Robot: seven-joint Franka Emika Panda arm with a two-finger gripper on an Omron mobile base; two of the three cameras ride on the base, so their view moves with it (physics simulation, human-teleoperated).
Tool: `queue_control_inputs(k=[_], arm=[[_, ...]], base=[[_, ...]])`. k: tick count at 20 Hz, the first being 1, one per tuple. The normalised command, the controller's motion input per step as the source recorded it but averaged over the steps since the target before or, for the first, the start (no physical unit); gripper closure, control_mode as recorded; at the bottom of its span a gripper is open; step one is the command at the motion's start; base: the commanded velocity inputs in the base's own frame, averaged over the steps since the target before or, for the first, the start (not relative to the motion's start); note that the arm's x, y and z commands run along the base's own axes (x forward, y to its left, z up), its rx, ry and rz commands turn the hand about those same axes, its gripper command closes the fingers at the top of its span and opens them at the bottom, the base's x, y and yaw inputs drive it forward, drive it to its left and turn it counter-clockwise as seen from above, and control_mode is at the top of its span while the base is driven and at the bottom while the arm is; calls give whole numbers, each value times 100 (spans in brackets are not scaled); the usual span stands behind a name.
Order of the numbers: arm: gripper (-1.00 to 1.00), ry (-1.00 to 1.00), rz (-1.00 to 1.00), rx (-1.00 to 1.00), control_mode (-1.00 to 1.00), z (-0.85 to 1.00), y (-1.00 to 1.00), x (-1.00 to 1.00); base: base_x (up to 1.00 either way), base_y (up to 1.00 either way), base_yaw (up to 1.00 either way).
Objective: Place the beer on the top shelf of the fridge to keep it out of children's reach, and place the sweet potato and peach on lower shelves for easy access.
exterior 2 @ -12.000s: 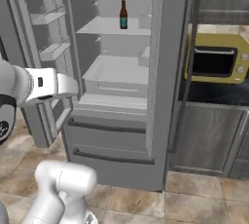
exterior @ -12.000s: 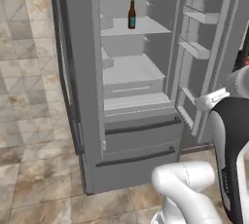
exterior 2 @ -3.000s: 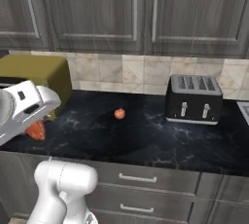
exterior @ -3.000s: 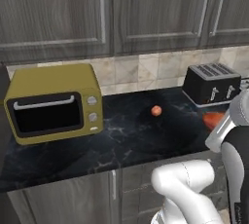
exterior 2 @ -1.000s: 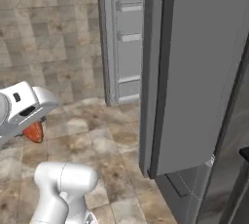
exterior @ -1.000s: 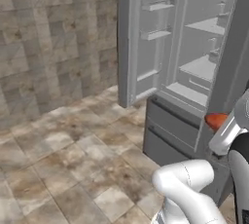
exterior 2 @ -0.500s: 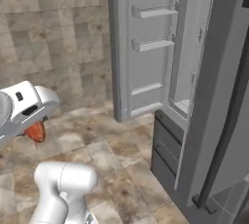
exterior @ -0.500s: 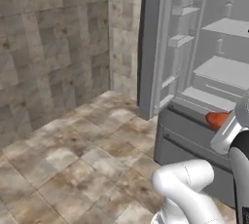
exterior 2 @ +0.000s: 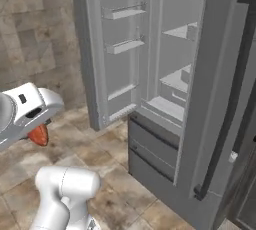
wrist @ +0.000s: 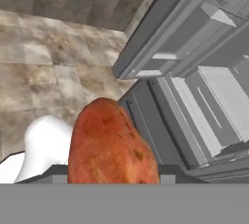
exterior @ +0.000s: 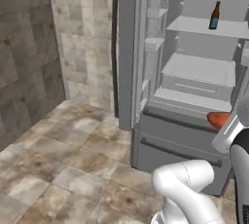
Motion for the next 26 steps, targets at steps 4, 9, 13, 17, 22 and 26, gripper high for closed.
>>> queue_control_inputs(k=[4, 9, 13, 17, 22, 26], arm=[[100, 0, 0, 0, 100, 0, 0, 0], [100, 0, 0, 0, 100, 0, 0, 0], [100, 0, 0, 0, 100, 0, 0, 0], [100, 0, 0, 0, 100, 0, 0, 0], [100, 0, 0, 0, 100, 0, 0, 0], [100, 0, 0, 0, 100, 0, 0, 0]], base=[[49, 22, -54], [52, 31, -53], [53, 35, -50], [55, 34, -46], [57, 35, -42], [57, 29, -35]])
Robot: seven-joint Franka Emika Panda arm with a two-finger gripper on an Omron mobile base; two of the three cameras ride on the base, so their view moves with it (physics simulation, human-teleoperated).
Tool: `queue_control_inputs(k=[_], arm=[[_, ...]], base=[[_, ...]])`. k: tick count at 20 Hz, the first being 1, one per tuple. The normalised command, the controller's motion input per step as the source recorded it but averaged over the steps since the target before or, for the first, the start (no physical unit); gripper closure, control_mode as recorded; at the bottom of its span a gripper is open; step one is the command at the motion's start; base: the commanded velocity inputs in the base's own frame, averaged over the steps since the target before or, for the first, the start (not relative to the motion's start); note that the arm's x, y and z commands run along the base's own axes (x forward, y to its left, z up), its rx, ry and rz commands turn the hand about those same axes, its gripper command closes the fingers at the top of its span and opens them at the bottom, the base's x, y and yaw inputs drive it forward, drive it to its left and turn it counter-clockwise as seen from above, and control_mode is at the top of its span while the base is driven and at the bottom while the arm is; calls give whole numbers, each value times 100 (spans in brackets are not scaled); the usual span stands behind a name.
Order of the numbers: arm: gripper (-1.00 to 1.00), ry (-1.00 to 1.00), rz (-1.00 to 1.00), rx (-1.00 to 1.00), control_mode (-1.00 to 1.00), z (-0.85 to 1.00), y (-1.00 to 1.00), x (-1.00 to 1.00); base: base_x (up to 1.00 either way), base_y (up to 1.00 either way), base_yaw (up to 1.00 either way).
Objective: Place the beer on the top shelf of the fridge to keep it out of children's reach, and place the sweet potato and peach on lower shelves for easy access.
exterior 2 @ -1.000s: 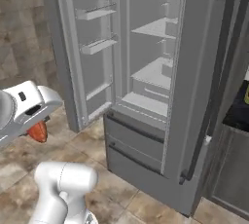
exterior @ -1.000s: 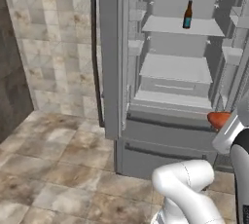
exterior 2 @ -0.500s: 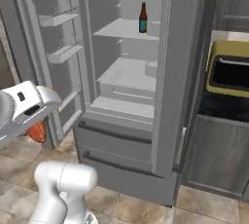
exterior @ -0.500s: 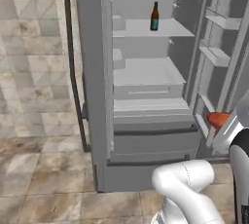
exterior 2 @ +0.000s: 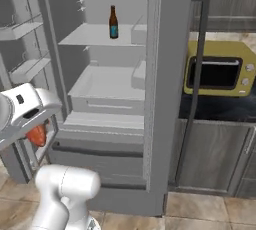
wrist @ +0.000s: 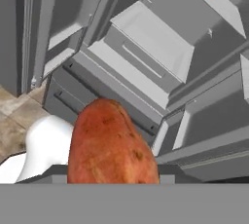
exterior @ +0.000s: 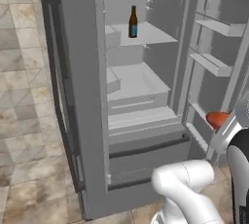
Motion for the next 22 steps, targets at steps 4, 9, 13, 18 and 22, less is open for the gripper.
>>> queue_control_inputs(k=[4, 9, 13, 18, 22], arm=[[100, 0, 0, 0, 100, 0, 0, 0], [100, 0, 0, 0, 100, 0, 0, 0], [100, 0, 0, 0, 100, 0, 0, 0], [100, 0, 0, 0, 100, 0, 0, 0], [100, -2, 0, 0, -100, -21, 1, 45]], base=[[60, 21, -21], [63, 5, -10], [66, 1, -1], [58, 4, 0], [14, 2, 0]])
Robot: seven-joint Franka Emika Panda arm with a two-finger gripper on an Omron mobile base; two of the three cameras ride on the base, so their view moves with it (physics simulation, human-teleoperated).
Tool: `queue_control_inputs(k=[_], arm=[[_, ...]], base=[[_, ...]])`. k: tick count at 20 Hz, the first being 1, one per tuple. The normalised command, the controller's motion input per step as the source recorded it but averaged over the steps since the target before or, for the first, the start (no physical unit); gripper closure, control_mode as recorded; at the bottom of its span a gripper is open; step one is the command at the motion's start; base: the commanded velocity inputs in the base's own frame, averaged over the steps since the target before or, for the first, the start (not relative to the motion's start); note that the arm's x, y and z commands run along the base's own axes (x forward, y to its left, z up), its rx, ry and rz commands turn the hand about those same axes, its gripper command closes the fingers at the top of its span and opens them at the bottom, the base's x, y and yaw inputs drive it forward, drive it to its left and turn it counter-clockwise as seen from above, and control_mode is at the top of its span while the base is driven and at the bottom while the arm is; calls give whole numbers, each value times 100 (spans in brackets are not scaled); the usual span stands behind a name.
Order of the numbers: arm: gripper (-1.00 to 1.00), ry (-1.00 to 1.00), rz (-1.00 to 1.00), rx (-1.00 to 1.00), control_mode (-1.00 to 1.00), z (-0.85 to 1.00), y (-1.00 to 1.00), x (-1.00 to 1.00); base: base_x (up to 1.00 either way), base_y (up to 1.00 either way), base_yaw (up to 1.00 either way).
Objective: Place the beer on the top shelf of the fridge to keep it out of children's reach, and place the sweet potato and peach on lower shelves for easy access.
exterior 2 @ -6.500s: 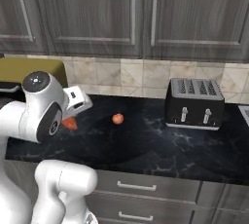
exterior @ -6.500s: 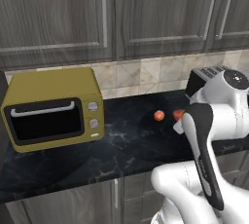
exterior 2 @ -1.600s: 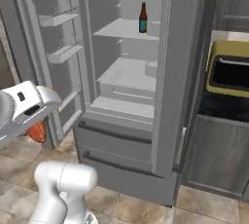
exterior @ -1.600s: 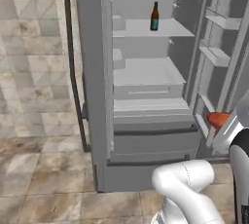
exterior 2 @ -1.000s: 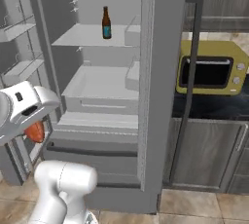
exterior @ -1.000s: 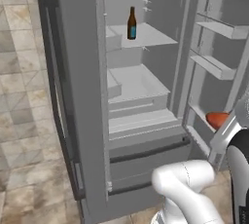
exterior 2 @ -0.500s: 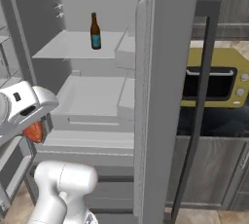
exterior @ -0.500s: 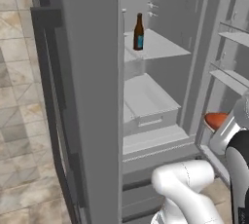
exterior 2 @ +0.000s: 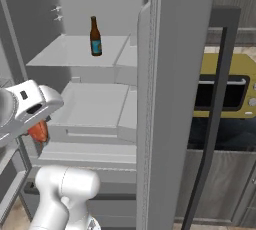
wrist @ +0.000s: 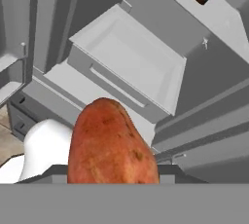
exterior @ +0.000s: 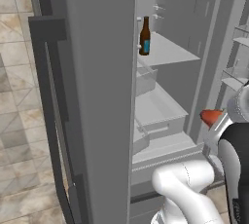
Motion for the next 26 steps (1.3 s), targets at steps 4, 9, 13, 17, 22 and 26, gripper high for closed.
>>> queue_control_inputs(k=[4, 9, 13, 17, 22, 26], arm=[[100, 0, 0, 0, -100, -49, 0, 63], [100, 0, 0, 0, -100, -46, 3, 65], [100, 0, 0, 0, -100, -42, 1, 69], [100, 0, 0, 1, -100, -31, 0, 77], [100, 0, 0, 0, -100, -35, 0, 71], [100, 0, 0, 1, -100, -44, 0, 62]], base=[[0, 0, 0], [0, 0, 0], [0, 0, 0], [0, 0, 0], [0, 0, 0], [0, 0, 0]])
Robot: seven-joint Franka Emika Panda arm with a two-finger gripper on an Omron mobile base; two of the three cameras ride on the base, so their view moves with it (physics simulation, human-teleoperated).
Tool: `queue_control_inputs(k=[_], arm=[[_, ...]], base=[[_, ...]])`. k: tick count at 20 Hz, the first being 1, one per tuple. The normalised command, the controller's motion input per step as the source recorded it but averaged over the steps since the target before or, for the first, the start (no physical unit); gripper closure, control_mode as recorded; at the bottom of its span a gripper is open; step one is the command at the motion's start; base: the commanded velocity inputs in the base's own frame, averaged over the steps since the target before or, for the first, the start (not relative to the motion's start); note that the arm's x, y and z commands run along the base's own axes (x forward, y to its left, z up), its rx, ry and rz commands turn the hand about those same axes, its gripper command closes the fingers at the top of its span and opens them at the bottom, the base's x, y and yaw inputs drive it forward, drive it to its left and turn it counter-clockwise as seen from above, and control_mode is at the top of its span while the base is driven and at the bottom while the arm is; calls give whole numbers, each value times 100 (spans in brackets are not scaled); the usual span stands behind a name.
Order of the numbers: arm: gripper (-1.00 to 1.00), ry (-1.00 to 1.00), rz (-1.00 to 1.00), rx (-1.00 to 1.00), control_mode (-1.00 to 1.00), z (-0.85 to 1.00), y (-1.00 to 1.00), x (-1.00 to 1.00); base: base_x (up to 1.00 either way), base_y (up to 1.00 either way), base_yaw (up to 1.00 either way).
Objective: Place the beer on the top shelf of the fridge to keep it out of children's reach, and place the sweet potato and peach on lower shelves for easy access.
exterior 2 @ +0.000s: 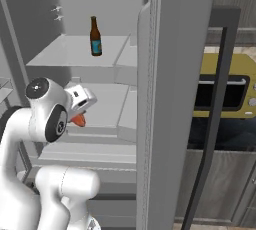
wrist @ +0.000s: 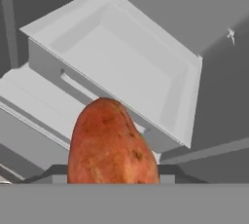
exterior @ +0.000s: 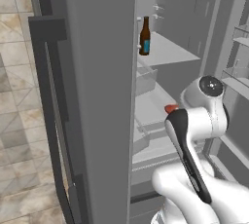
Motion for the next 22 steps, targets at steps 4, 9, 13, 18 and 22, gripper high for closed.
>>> queue_control_inputs(k=[4, 9, 13, 18, 22], arm=[[100, 0, 0, 0, -100, -36, 0, 65], [100, 0, 0, 0, -100, -23, 0, 66], [100, 0, 0, 0, -100, -17, 0, 68], [100, 0, 0, 0, -100, -19, 0, 67], [100, 0, 0, 0, -100, -25, 0, 66]], base=[[0, 0, 0], [0, 0, 0], [0, 0, 0], [0, 0, 0], [0, 0, 0]])
